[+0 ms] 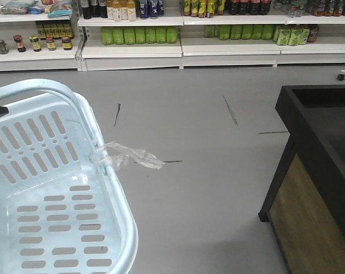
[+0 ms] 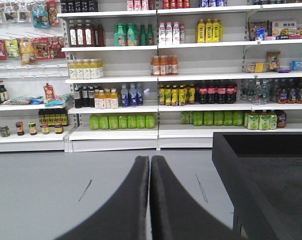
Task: Pick three apples into basket with both arms
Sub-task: 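Drive the base along the aisle holding the basket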
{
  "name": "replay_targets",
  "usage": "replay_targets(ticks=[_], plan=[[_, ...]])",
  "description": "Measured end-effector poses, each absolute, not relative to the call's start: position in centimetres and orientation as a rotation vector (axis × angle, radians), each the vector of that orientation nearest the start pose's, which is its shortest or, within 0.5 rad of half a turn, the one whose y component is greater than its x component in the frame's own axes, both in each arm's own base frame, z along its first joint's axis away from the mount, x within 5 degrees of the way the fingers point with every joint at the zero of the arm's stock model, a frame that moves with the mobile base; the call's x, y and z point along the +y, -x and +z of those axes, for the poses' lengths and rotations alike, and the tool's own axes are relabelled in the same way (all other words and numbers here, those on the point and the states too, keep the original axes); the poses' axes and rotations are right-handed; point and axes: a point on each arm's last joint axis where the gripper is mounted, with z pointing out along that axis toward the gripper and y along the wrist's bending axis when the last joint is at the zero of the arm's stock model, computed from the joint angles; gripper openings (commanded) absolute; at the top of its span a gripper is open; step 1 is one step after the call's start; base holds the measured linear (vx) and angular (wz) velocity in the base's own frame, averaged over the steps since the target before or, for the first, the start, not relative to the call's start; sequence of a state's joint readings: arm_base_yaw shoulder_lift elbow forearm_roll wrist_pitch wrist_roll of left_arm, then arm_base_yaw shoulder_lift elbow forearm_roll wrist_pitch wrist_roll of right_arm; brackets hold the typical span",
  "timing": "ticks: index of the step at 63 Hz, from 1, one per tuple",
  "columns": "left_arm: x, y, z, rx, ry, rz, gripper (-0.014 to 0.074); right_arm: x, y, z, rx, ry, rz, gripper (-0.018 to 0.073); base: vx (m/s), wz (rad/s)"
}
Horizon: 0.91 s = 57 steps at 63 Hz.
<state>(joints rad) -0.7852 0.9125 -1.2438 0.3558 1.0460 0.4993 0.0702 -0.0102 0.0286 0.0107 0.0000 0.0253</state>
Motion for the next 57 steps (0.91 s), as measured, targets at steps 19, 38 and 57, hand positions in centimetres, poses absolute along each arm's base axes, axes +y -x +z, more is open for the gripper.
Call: replay_targets(ticks=[19,38,57], plan=[[-8.63,-12.52,44.3,1.708,-1.307,0.273,-0.0006,0.4,-5.65,20.41,1.502,0.026,0.085,-0.0009,0.12,-0.06],[-8.63,-12.52,44.3,1.708,-1.307,0.273,-0.0006,0.4,-5.65,20.41,1.502,0.026,0.085,-0.0009,0.12,-0.05],[-8.63,-12.52,44.3,1.708,-1.307,0.273,-0.0006,0.4,-5.65,20.41,1.502,0.026,0.085,-0.0009,0.12,-0.02]])
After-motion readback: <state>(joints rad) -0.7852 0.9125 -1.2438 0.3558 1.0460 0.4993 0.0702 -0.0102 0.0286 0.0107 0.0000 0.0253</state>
